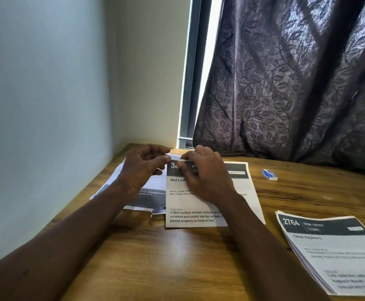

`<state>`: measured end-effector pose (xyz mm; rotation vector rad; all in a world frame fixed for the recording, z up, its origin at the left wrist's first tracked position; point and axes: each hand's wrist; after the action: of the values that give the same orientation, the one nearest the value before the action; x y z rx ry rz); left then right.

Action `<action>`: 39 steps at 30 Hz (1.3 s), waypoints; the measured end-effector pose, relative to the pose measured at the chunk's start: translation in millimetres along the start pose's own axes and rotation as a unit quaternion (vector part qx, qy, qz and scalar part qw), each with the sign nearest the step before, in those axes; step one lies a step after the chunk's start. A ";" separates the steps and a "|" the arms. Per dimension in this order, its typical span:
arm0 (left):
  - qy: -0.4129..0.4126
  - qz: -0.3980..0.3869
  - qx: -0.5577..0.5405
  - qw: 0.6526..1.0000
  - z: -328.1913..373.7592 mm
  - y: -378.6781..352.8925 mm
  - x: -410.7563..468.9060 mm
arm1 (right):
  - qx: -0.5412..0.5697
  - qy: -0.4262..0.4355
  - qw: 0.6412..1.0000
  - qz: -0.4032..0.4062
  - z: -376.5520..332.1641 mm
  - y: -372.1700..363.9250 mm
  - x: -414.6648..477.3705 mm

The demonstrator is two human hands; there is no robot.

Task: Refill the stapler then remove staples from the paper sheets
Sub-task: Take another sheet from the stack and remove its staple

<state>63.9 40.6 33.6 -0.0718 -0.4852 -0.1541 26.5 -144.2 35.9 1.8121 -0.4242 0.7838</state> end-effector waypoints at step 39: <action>-0.044 -0.113 0.048 0.992 20.6 7.7 -14.3 | 0.064 -0.093 0.992 0.049 24.1 29.1 7.1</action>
<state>43.2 52.2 44.8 0.0706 -0.5869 -0.3505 20.9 -176.7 55.7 2.0063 -0.5995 0.7249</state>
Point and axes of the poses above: each hand's wrist, its own x-axis towards the middle knuckle, its own y-axis out of the back of the hand, z = x × y, and after that the axes turned 5 degrees about -y, right-handed
